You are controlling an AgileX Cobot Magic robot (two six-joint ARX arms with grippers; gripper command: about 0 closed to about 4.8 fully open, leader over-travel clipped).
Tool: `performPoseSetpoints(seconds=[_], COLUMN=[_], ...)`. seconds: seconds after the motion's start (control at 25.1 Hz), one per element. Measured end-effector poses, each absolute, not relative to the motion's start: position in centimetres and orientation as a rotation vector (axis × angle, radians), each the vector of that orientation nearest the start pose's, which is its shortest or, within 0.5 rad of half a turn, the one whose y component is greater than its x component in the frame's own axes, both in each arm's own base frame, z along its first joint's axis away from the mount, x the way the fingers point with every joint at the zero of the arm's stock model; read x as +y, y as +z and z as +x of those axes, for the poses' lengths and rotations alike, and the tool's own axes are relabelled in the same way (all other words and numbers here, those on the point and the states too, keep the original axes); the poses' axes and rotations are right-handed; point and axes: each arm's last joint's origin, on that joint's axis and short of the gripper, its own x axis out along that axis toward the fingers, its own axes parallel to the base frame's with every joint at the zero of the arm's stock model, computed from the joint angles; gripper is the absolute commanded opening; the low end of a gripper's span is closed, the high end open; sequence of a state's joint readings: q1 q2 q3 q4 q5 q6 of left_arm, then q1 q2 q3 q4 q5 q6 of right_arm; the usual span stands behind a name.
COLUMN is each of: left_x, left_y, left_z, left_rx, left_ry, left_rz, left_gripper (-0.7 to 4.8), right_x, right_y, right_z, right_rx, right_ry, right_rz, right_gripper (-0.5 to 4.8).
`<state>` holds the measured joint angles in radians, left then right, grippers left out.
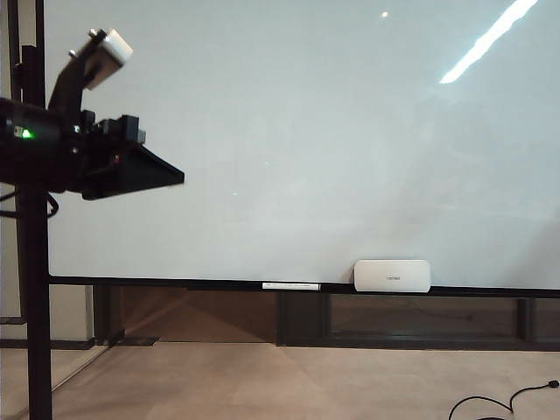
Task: Reach to the right to find the marker pen, pick it up, and write the number 16 on the whiteboard.
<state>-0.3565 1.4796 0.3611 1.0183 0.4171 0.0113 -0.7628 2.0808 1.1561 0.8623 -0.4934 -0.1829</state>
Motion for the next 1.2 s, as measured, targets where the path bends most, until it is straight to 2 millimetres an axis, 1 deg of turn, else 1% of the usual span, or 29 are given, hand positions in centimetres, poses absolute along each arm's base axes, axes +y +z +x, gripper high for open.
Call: performPoseSetpoints(seconds=[0.16,0.24,0.36,0.52,0.6,0.72,0.92,0.96,1.0,1.04,1.16,1.2], left_x=[-9.9,-9.9,-9.9,-9.8,-9.8,-9.8,-9.8,-9.8,-9.8,-9.8,-9.8,-9.8], left_y=[16.1,16.1,16.2,16.2,16.2,16.2,16.2,16.2,16.2,16.2,16.2,16.2], left_z=[23.1,23.1,23.1,23.2,23.2,23.2,23.2,23.2,23.2,23.2,23.2,23.2], left_rx=[0.103,0.095,0.085,0.081,0.081,0.081,0.082,0.082,0.082,0.082,0.084,0.087], left_ry=[-0.775,-0.776,-0.772,-0.762,-0.763,-0.762,-0.762,-0.758,-0.758,-0.757,-0.746,-0.742], left_rz=[0.025,0.026,0.031,0.042,0.044,0.044,0.044,0.043,0.044,0.043,0.039,0.033], left_gripper=[-0.04,-0.04,-0.05,-0.04,-0.04,-0.04,-0.04,-0.04,-0.04,-0.04,-0.04,-0.04], right_x=[-30.5,-31.3,-32.4,-33.9,-34.8,-35.7,-36.9,-37.0,-37.3,-37.5,-37.9,-38.1], right_y=[16.2,16.3,16.2,15.6,15.0,14.1,12.6,12.4,12.1,11.9,11.6,11.7], right_z=[32.9,33.3,33.2,33.2,33.2,33.3,34.4,34.5,34.9,35.1,35.5,35.6], right_rx=[0.086,0.074,0.066,0.059,0.048,0.045,0.021,0.02,0.016,0.014,0.008,0.004], right_ry=[-0.28,-0.288,-0.302,-0.285,-0.267,-0.264,-0.201,-0.191,-0.183,-0.178,-0.161,-0.161], right_rz=[-0.147,-0.158,-0.163,-0.154,-0.12,-0.062,-0.04,-0.038,-0.036,-0.035,-0.033,-0.036], right_gripper=[-0.01,-0.01,-0.01,-0.01,-0.01,-0.01,0.01,0.19,0.51,0.54,0.49,0.24])
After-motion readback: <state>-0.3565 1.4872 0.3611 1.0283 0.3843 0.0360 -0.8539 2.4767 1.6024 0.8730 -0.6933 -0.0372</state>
